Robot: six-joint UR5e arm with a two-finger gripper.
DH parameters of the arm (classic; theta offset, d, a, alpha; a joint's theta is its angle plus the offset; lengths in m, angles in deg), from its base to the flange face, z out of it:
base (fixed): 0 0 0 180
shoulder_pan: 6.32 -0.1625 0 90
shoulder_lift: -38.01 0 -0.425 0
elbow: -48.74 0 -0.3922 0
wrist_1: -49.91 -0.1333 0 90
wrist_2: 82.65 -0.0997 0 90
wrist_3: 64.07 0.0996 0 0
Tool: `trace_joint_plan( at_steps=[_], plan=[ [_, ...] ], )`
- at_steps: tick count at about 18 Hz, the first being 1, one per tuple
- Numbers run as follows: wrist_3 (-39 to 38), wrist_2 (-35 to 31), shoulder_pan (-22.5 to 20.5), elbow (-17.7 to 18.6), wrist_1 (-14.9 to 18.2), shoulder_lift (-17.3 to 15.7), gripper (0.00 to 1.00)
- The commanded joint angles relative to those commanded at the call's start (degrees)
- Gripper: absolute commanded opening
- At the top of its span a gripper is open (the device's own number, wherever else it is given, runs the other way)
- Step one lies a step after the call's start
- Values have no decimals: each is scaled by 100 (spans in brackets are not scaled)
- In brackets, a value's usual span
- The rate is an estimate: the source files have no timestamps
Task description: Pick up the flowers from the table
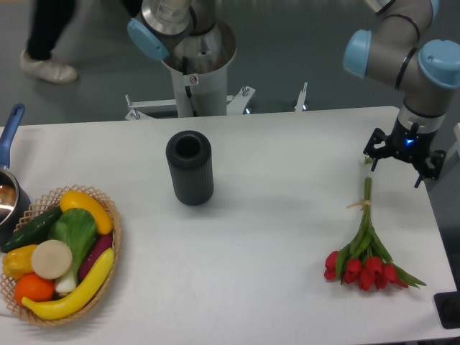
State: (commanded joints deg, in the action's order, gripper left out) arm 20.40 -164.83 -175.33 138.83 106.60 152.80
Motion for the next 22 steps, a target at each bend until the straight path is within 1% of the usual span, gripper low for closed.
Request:
trace_joint_plan(
  at_steps=[6,8,10,11,13,14,15,17,20,22],
  plan=[
    [18,0,0,9,-17,9,100],
    [0,9,0,87,-53,0,100],
    [-44,9,0,298,-289,-17,100],
    [-70,0,0,447,-516,-44,100],
    [-97,9,9,728,-1096,-88,100],
    [-131,0,17,816,-1325,-79,100],
    [-228,0,26,852,-1423,-79,100],
    [-500,0,26,853,-1441,-62,100],
    [-641,9,105,853,-1433,-9,100],
    [-694,9,202,853,-1441,122,100]
  ],
)
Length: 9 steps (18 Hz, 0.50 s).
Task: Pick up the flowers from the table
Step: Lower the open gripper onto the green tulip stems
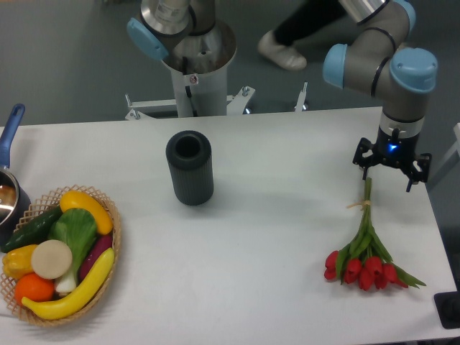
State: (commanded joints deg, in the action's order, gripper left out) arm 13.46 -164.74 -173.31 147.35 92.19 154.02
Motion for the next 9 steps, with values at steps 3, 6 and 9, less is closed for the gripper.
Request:
trace_joint_plan(
  at_steps=[3,6,9],
  plan=[
    [-360,9,141,-26,0,176,100],
    [-501,9,246,-62,-166,308,100],
    [-537,9,325,-97,-211,440,100]
  ],
)
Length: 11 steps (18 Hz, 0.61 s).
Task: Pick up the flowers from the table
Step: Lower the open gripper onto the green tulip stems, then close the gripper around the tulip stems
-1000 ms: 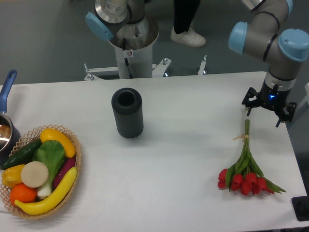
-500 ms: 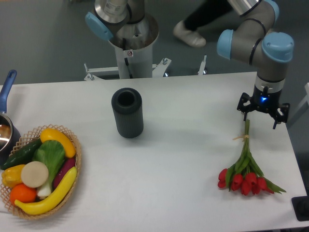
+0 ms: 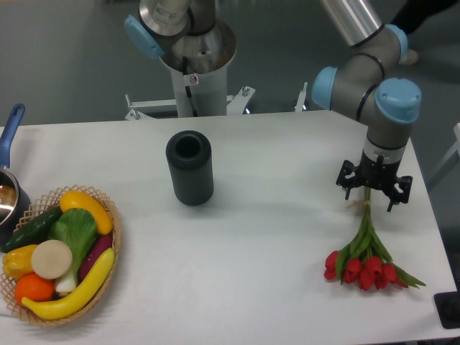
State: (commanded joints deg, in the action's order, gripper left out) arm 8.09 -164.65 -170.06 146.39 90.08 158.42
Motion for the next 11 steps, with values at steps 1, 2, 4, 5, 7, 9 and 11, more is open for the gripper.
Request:
trace_joint_plan(
  at_steps=[1,2,4,5,7,9,11],
  plan=[
    [0,0,9,-70,0,105,100],
    [0,0,18,-140,0,210,100],
    [0,0,131,-290,0,413,100],
    [-9,0,149,-334,0,483,100],
    [-9,0,150,-352,0,502,89],
    [-9,0,158,-352,0,510,72],
    [-26,0,158,-352,0,537,40]
  ],
)
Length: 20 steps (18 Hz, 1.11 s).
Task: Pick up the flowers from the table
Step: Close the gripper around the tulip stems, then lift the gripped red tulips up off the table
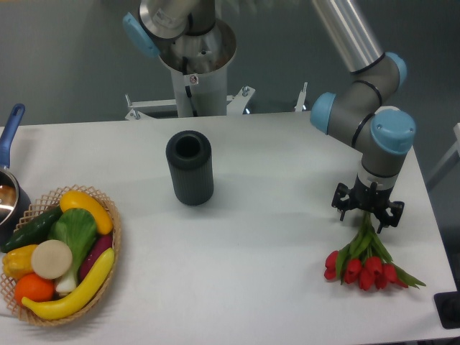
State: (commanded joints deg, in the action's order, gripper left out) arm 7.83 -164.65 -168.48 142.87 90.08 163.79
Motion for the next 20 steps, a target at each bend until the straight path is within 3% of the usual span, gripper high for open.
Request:
trace_joint_plan(
  at_steps=[3,5,20],
  plan=[
    [0,9,-9,-26,0,0,8],
    [0,26,-9,-53,0,-9,0],
    [-53,-96,-131,-263,210,-870,0]
  ],
)
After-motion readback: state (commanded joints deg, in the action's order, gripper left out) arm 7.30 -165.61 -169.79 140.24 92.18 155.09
